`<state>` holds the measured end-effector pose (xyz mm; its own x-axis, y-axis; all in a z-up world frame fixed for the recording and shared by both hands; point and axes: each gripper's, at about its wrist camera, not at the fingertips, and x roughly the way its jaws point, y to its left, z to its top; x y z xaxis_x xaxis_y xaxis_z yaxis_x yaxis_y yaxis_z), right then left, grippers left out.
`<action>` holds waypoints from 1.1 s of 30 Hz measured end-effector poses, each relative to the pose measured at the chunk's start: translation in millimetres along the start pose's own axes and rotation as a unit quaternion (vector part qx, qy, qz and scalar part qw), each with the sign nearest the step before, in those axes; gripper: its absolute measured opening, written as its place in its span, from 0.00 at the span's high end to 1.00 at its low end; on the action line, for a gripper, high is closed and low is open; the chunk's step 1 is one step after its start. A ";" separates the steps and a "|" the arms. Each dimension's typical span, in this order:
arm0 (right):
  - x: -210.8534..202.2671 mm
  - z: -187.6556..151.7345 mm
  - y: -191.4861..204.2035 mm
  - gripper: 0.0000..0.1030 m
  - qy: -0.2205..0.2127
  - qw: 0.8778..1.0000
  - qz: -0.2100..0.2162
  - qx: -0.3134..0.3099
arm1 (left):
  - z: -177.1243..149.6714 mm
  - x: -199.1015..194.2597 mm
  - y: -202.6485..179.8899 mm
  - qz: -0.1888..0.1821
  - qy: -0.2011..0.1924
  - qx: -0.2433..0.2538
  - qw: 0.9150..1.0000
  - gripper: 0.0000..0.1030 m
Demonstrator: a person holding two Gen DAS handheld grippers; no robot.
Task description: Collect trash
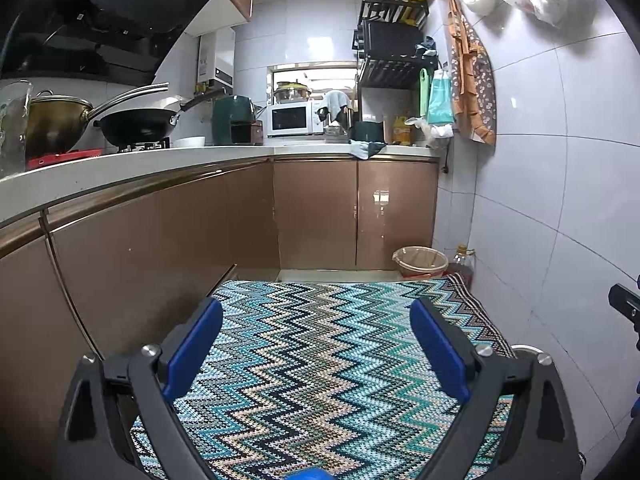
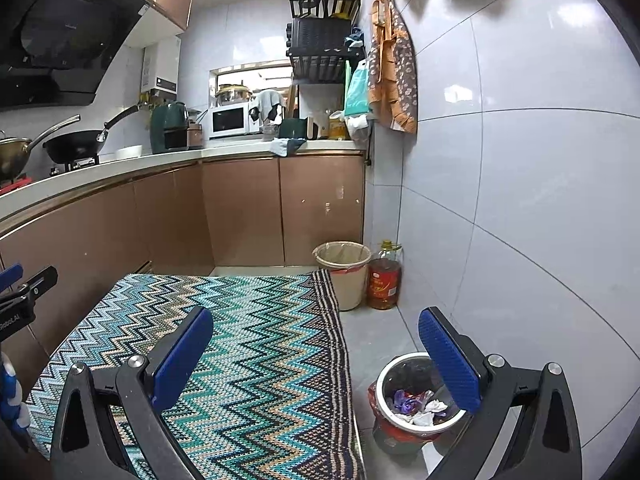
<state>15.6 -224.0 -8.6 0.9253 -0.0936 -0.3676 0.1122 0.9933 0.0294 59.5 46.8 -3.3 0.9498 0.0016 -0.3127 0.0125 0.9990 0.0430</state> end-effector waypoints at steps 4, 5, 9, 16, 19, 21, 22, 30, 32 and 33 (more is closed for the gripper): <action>-5.6 2.0 -2.8 0.00 -0.010 1.000 -0.013 -0.007 | -0.1 0.1 -2.9 -0.003 0.000 0.003 1.000 0.08; -6.4 2.6 -3.5 0.00 -0.012 1.000 -0.016 -0.008 | -0.4 0.9 -3.8 -0.004 0.000 0.004 1.000 0.08; -7.5 5.0 -6.2 0.00 -0.018 1.000 -0.021 -0.005 | -1.2 4.2 -5.2 -0.007 0.001 0.004 1.000 0.08; -3.2 5.9 -7.3 0.00 -0.022 0.999 -0.025 -0.002 | -2.4 8.1 -7.3 -0.010 0.002 0.003 1.000 0.08; -2.3 3.9 -7.9 0.00 -0.024 0.999 -0.025 0.002 | -2.2 8.5 -8.0 -0.010 0.001 0.005 1.000 0.08; -0.7 4.7 -7.1 0.00 -0.023 0.999 -0.026 0.001 | -0.4 9.2 -9.0 -0.011 0.000 0.005 1.000 0.08; -0.3 4.7 -6.6 0.00 -0.023 0.999 -0.026 0.001 | -0.2 9.3 -9.8 -0.012 -0.001 0.005 1.000 0.08; 2.4 4.9 -7.5 0.00 -0.022 0.999 -0.028 0.001 | 3.9 12.6 -17.1 -0.014 0.000 0.007 1.000 0.08; 3.1 4.1 -7.5 0.00 -0.022 0.999 -0.030 0.002 | 3.2 14.0 -17.0 -0.015 0.002 0.007 1.000 0.08; 3.9 4.0 -7.6 0.00 -0.021 0.999 -0.030 0.003 | 3.2 14.2 -16.4 -0.016 0.003 0.006 1.000 0.08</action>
<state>19.8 -232.2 -6.6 0.9314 -0.1564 -0.3286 0.1703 0.9853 0.0137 73.8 30.4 -5.4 0.9472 -0.0292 -0.3192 0.0458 0.9980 0.0447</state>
